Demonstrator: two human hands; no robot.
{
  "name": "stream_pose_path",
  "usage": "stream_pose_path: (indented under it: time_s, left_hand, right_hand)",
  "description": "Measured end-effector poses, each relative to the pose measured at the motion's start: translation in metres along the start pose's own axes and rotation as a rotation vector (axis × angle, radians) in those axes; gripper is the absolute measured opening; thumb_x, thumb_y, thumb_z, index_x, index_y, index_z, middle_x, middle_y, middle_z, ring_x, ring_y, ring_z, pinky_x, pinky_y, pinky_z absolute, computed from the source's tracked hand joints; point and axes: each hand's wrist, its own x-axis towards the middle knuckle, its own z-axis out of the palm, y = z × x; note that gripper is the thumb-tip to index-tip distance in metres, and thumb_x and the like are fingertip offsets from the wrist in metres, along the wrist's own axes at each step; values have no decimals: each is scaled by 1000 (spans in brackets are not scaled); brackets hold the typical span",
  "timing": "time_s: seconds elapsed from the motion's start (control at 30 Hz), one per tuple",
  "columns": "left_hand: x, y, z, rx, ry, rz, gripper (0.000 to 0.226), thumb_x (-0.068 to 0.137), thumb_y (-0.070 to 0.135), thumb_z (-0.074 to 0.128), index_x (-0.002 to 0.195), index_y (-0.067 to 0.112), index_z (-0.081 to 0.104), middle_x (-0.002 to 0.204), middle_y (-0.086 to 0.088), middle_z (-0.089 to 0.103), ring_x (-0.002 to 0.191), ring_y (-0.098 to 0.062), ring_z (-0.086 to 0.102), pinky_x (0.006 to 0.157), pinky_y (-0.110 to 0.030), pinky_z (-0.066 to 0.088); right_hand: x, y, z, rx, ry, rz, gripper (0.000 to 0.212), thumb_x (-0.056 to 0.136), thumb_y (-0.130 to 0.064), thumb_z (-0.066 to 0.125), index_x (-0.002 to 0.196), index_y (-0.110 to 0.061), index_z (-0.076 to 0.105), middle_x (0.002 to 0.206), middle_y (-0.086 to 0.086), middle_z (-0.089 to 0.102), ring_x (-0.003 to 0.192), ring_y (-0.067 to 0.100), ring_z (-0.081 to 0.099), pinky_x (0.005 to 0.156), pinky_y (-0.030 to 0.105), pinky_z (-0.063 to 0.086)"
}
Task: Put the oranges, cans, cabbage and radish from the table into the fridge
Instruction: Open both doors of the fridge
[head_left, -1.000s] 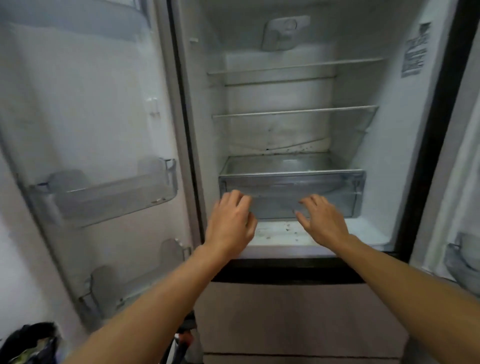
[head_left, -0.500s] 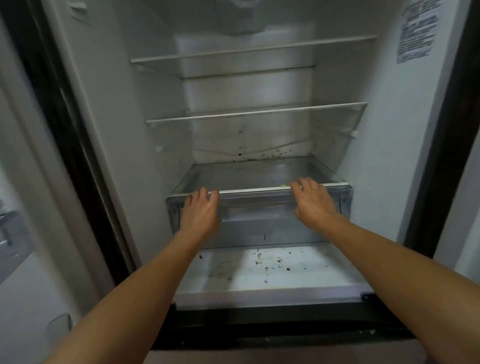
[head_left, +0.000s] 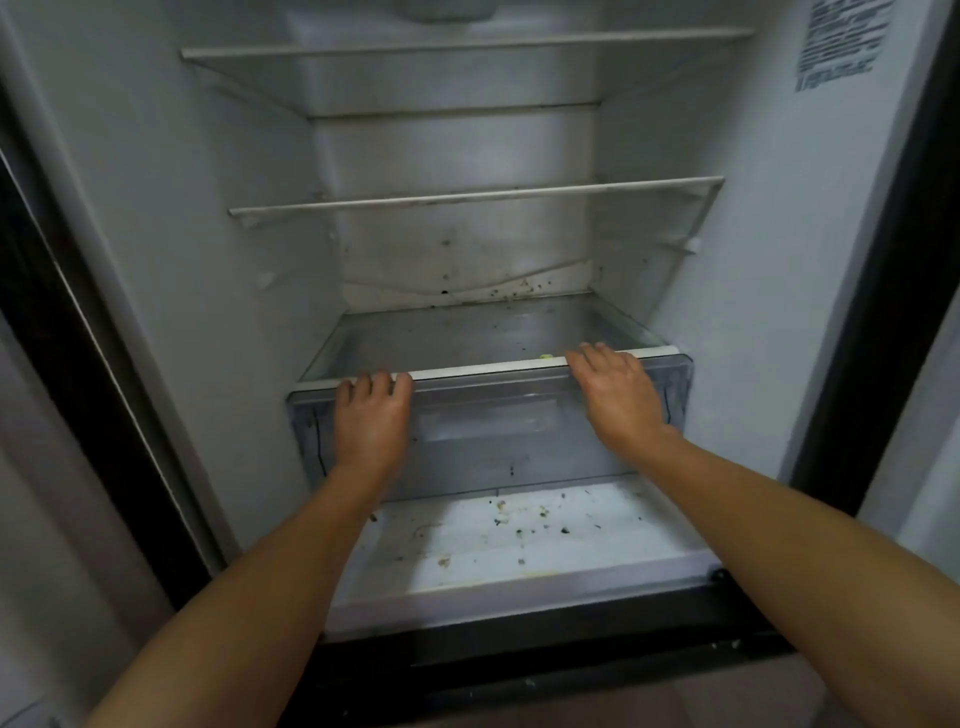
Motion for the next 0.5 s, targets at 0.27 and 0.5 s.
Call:
stream_pose_path:
  time_s: [0.27,0.5]
  left_hand:
    - [-38,5,-55,15,-9,5,44,49,-12,69,89,2,61,80,-22,62,73,-38,59,71,-46,48]
    - [-92,18,-104,13,-48,-28,36,61,-10,60,92,8,56,86,-15,58,81,-34,51,74,-44,39]
  right_hand:
    - [-39,-8,-48,-59,84,45,42,57,12,72,95,-6,63,80,14,60,74,34,56,73,42,44]
    - [-92,-18,-94,-39,63,85,37,59,10,68,89,-10,60,78,10,56,75,32,52,72,40,37]
